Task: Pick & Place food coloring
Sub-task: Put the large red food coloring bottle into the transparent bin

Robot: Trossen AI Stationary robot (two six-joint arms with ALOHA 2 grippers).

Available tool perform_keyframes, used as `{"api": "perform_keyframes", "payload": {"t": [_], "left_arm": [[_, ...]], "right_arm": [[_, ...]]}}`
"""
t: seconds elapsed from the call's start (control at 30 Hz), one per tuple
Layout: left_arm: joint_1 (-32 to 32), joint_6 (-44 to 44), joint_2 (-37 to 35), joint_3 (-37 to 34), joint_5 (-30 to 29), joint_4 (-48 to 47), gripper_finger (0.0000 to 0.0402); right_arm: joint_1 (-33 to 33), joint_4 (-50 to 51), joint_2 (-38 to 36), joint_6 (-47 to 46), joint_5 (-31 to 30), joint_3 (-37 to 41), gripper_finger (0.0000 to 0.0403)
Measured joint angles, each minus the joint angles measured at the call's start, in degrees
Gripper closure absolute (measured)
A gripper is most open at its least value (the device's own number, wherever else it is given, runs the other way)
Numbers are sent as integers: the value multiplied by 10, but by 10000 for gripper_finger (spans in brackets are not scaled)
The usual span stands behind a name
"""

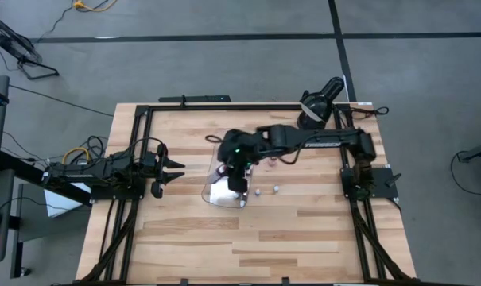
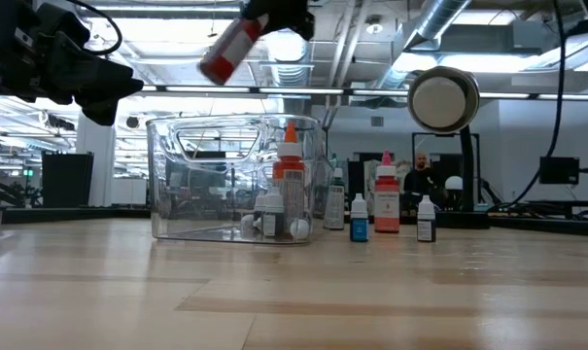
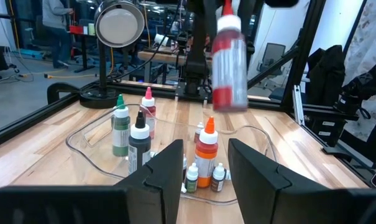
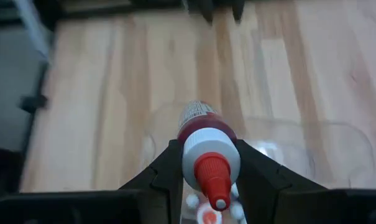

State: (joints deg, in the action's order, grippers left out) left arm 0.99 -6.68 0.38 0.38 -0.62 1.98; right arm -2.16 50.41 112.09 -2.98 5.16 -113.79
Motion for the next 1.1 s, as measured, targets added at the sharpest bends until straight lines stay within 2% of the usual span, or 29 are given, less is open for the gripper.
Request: {"api": "perform_keyframes", "payload": {"t": [0.17,0.43,0.87,1.1], "left_arm": [[0,0,0,0,0,0,284],[0,0,4,0,0,0,284],[0,0,8,0,0,0,284],[0,0,8,0,0,0,284]], "right_arm": [[-9,75,66,-31,-36,-88,298],[-21,164,158,-126,-38,-189,298],[-49,233,219,-195,-35,-203,298],[-50,202,251,-195,-38,-204,298]]}}
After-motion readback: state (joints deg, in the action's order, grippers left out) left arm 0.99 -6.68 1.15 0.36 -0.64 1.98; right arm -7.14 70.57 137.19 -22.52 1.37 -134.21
